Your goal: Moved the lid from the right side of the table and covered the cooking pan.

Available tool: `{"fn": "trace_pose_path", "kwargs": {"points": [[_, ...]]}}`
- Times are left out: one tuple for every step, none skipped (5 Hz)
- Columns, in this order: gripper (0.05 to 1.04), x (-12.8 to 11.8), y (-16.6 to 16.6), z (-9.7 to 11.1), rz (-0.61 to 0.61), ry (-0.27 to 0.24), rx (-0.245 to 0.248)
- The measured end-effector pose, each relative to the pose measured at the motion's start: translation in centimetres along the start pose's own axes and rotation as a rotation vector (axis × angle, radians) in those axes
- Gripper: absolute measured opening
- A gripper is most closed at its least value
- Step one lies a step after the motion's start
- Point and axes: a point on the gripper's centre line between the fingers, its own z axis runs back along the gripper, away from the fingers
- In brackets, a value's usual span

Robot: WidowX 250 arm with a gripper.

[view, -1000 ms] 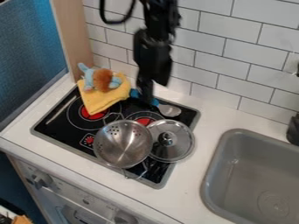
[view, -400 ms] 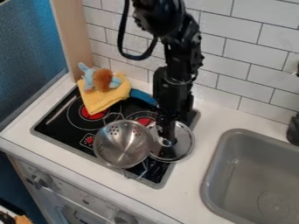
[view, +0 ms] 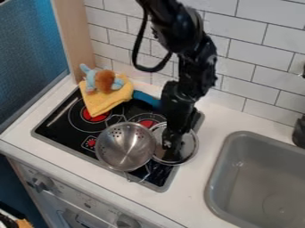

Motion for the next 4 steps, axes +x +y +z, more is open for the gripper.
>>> {"fn": "trace_pose_path", "kwargs": {"points": [[0.999, -0.1, -0.4, -1.1, 0.019, -0.006, 0.014], [0.999, 0.5, -1.1, -1.3, 0.046, -0.016, 0.010], [0.972, 1.6, -1.4, -1.5, 0.084, -0.017, -0.002], [0.708, 1.8, -1.5, -1.6, 0.094, -0.008, -0.006]]}}
